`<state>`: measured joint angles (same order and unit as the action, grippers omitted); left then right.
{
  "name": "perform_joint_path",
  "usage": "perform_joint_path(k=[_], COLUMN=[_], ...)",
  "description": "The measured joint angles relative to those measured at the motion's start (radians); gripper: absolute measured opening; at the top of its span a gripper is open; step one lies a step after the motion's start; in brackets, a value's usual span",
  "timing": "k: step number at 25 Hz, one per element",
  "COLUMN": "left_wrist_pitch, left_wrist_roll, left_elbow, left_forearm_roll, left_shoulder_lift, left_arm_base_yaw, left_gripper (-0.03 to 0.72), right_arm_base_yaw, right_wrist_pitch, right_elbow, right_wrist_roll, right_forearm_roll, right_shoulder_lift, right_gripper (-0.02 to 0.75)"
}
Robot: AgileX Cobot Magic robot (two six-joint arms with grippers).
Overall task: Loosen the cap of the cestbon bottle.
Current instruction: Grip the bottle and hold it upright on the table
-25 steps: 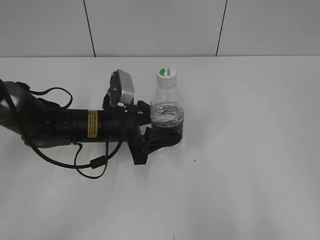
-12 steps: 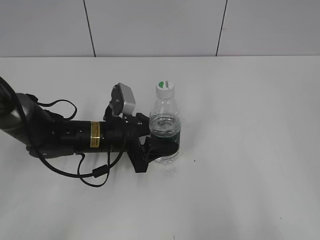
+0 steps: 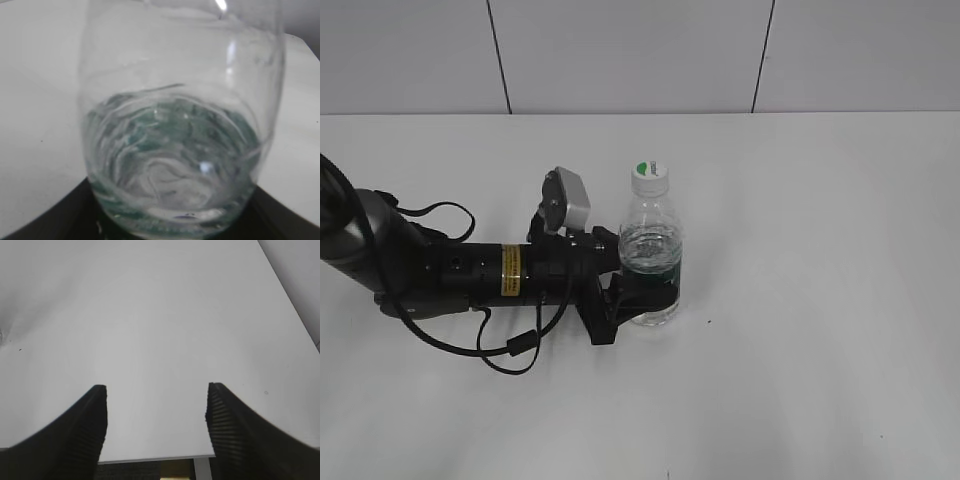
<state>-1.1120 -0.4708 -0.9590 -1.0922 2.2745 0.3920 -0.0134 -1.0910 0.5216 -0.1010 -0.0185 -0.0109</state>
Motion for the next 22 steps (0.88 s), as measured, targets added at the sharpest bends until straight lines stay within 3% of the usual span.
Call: perform_joint_path(k=[12,22], left_wrist_pitch=[0.0,0.0], left_wrist_roll=[0.009,0.012], left_elbow=[0.0,0.0], left_forearm_roll=[-0.001,-0.003], left_shoulder_lift=[0.0,0.0], left_arm_base_yaw=[0.0,0.0], left_gripper=[0.415,0.415], right_arm_base_yaw=[0.0,0.0], right_wrist_pitch=[-0.004,-0.013], right_elbow=[0.119,0.133], right_wrist_roll=[0.009,-0.092], right_forearm_roll=[-0.005,-0.026], right_shoulder_lift=[-0.344,-0.366], right_gripper=[0.479,0.479])
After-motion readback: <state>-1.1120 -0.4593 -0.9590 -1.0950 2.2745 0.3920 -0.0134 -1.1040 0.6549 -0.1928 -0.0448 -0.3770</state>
